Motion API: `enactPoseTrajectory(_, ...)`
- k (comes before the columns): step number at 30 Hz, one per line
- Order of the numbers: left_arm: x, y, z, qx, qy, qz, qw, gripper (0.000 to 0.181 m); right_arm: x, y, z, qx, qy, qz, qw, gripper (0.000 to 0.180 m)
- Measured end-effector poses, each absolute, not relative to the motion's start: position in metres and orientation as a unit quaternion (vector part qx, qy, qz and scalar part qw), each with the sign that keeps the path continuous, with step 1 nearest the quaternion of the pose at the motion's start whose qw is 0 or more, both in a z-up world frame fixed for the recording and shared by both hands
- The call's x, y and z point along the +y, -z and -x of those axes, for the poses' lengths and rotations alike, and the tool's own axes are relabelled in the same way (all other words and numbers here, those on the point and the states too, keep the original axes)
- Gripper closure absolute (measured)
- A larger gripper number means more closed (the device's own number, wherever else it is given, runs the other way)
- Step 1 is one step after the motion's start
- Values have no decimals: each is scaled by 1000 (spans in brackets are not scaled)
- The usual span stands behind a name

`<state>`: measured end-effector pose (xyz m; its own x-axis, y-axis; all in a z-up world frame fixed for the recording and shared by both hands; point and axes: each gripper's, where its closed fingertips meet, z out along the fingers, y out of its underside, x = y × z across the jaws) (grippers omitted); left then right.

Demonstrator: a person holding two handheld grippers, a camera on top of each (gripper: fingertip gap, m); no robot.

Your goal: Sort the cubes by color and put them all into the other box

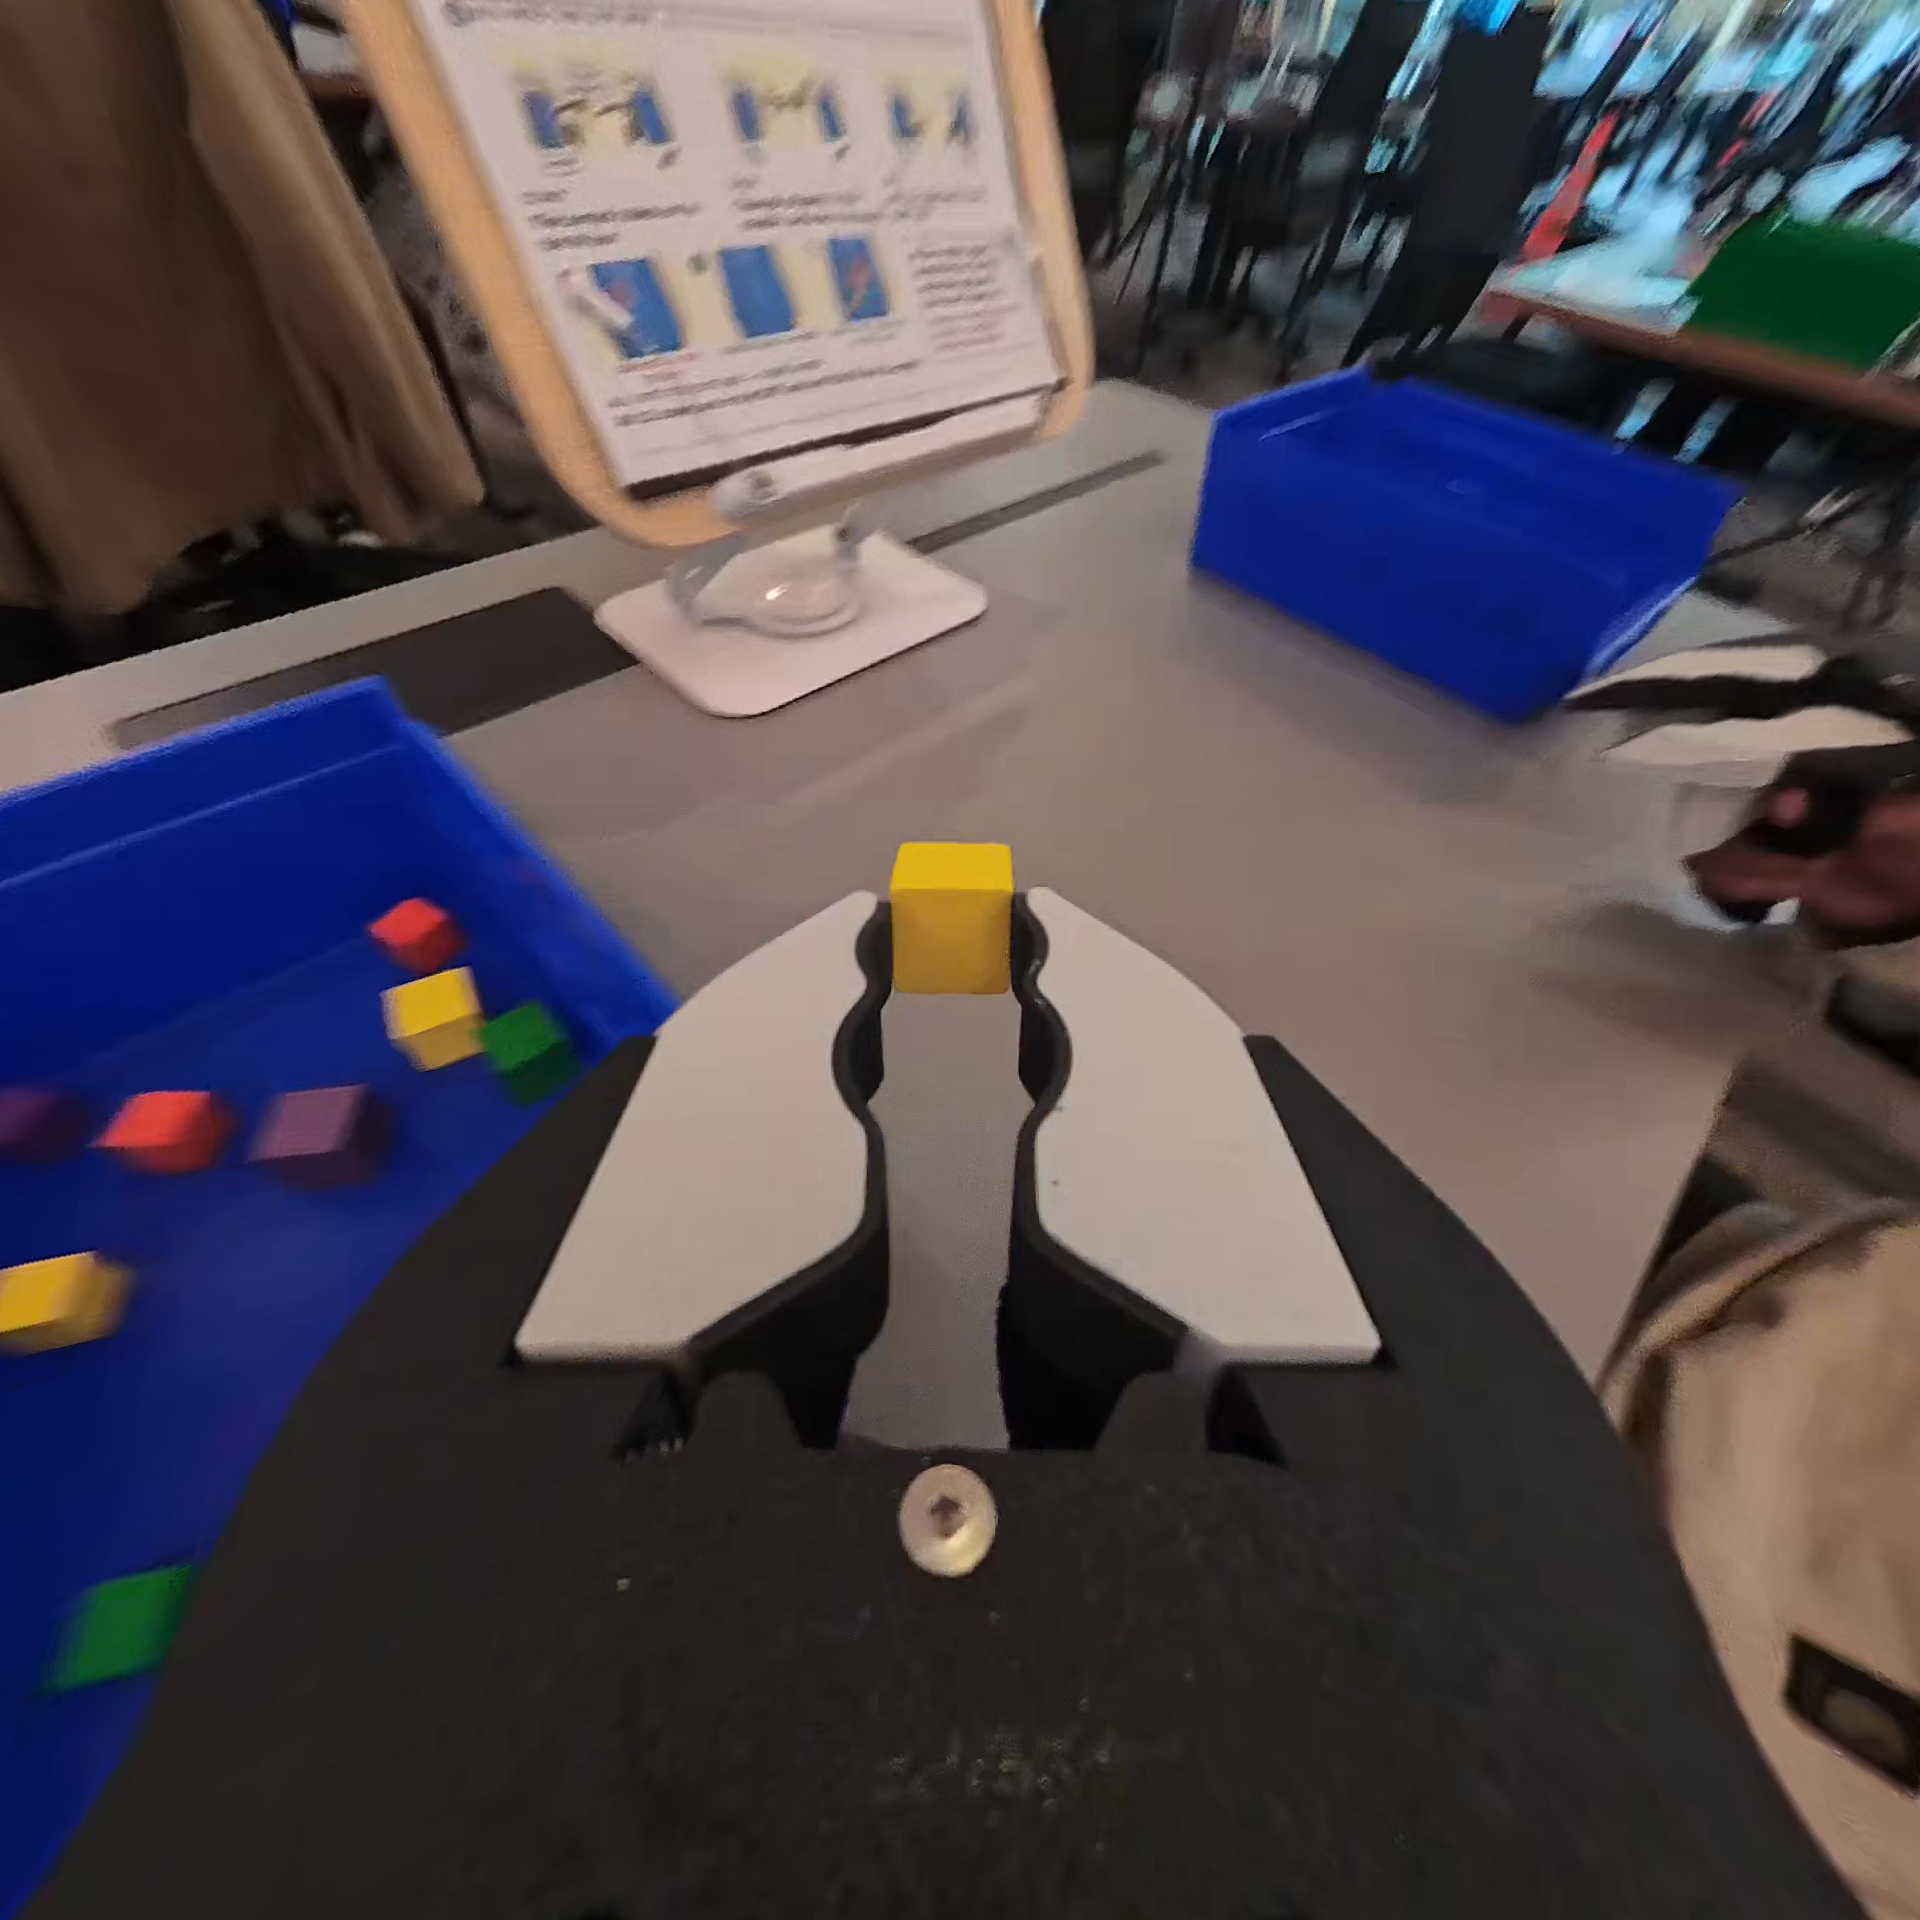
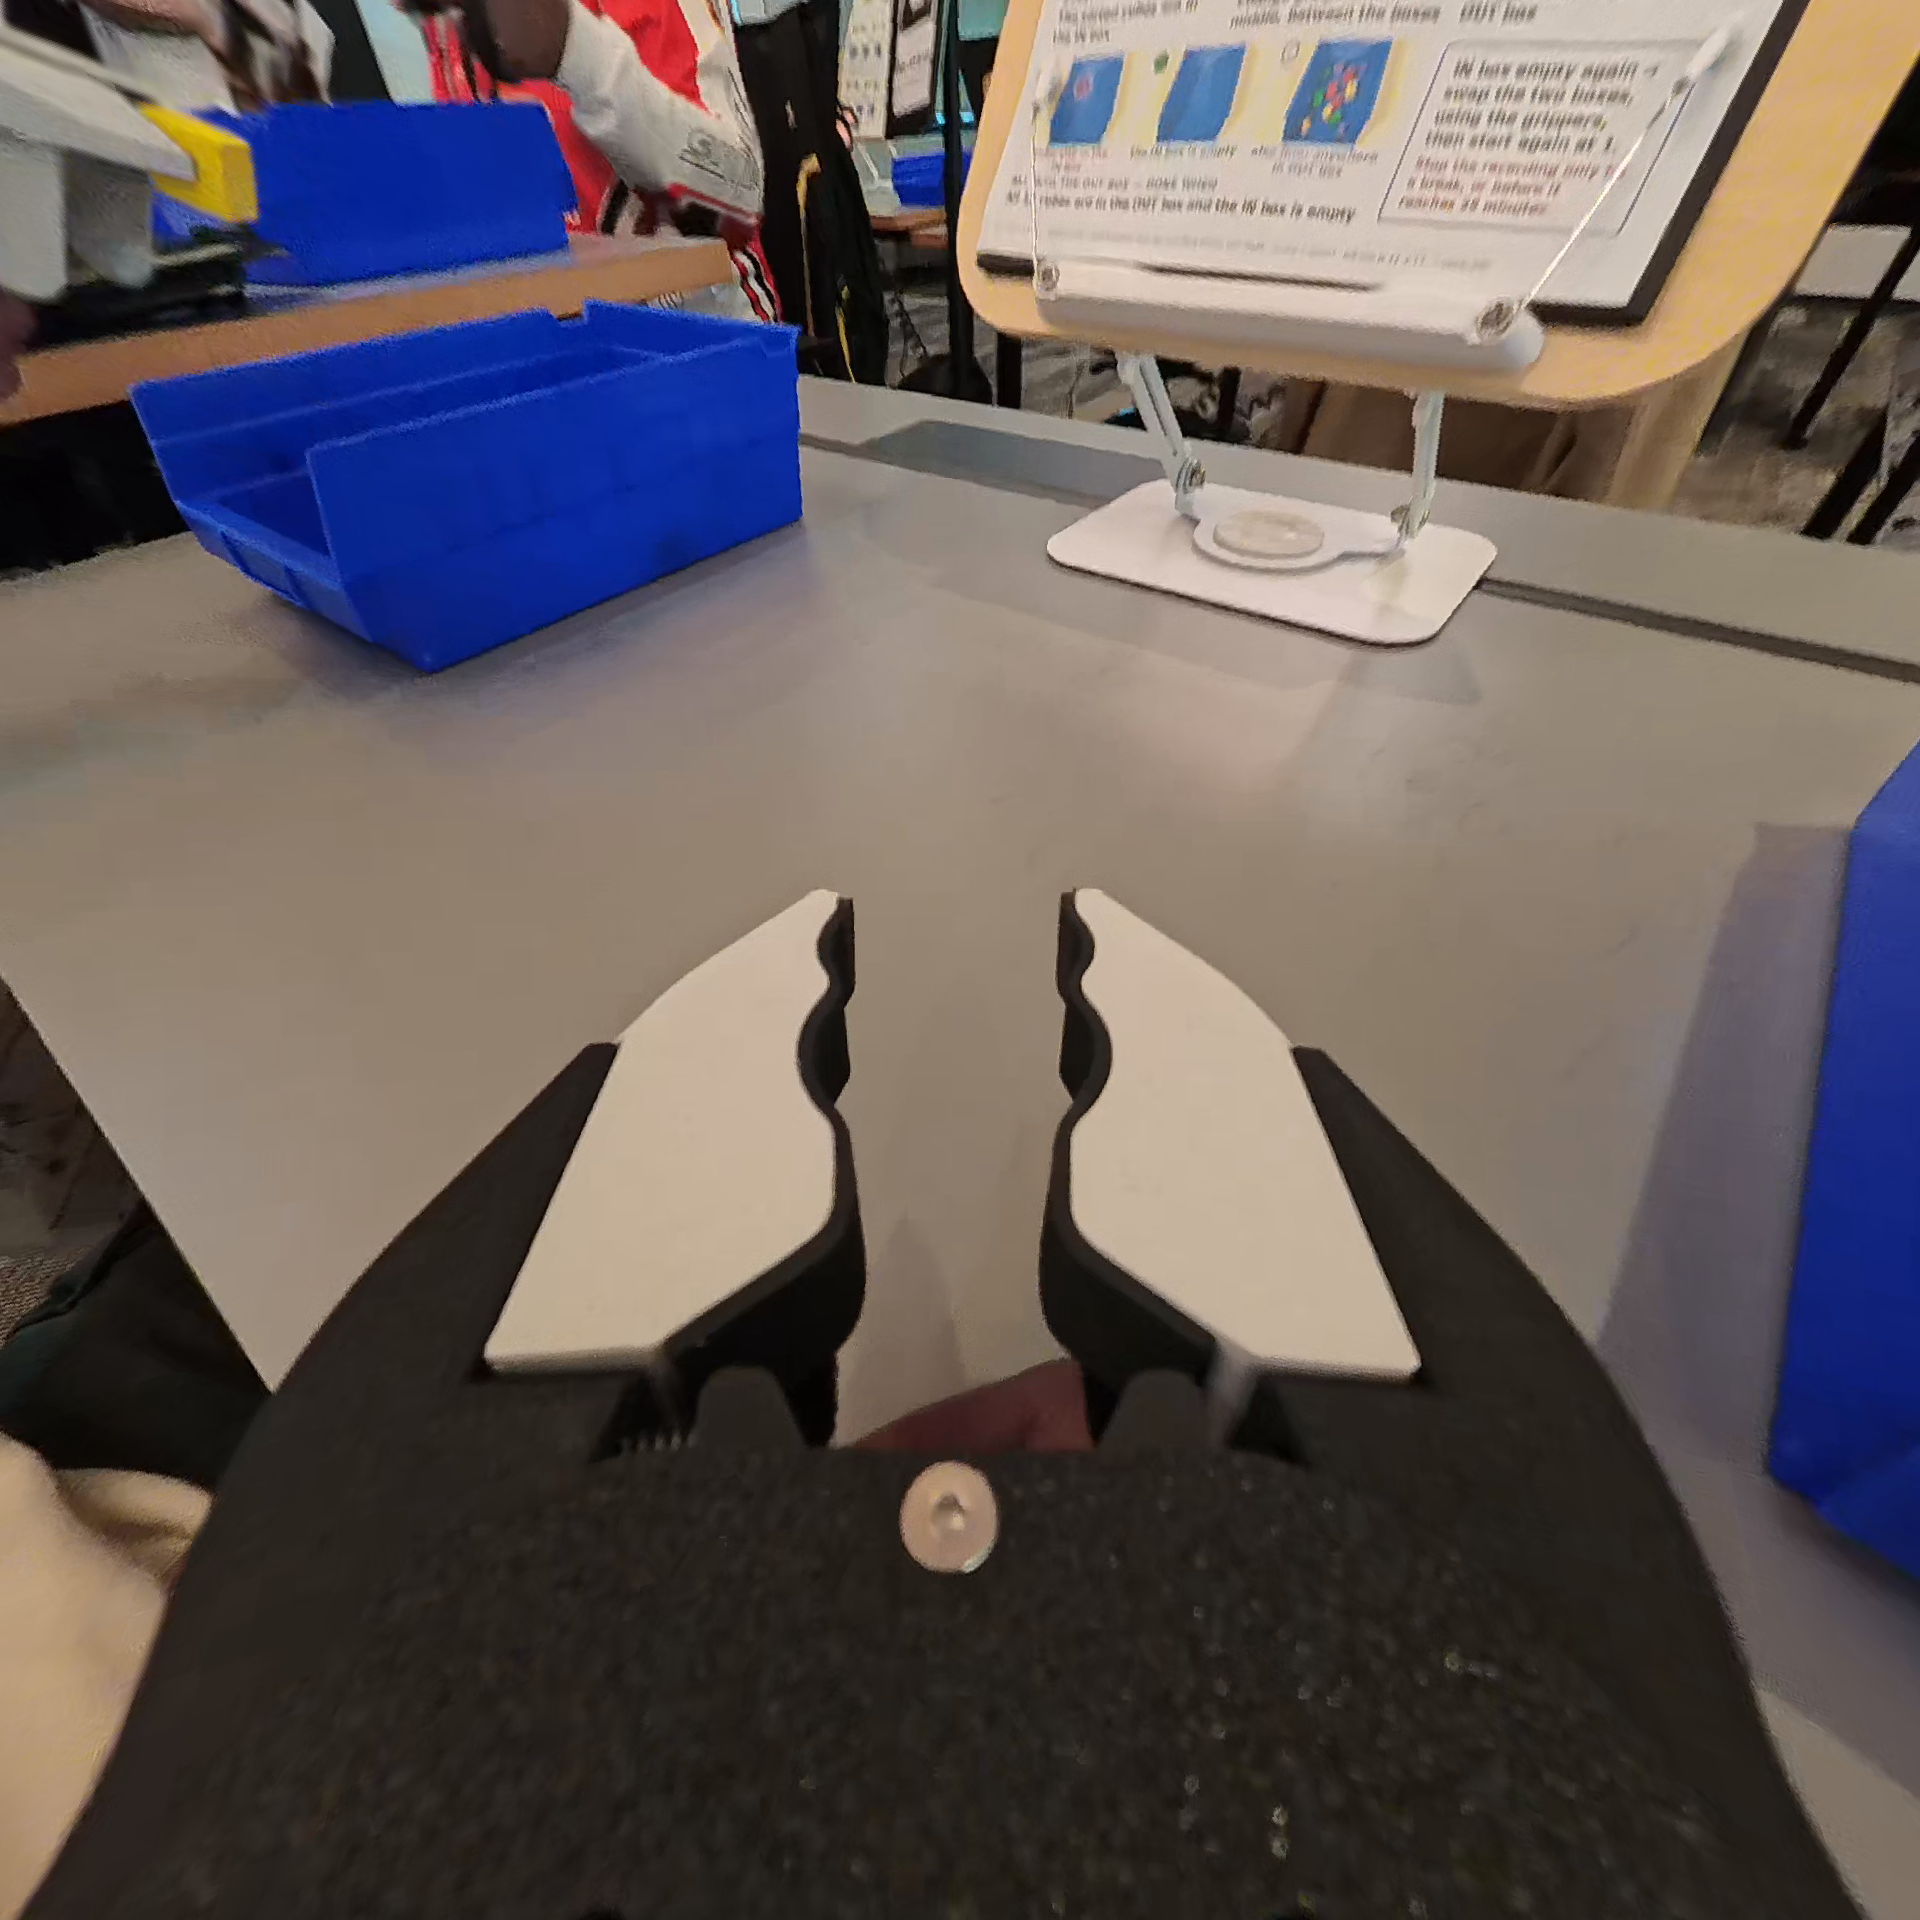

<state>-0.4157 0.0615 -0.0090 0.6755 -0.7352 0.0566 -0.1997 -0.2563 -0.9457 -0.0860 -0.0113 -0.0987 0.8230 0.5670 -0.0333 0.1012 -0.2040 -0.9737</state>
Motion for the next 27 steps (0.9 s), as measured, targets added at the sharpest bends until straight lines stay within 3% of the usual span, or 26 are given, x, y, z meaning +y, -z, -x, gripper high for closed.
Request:
enactPoseTrajectory(4,18,34,358,307,329,721,527,160,-9,97,76,-225,-198,737,605,143)
enactPoseTrajectory(9,-4,56,294,331,425,712,451,160,-7,100,87,-288,-180,719,606,145)
enactPoseTrajectory(17,-40,46,219,334,676,629,187,160,-39,52,163,-517,-143,545,644,144)
enactPoseTrajectory(27,-55,50,193,340,726,584,125,160,-48,53,203,-586,-129,488,634,145)
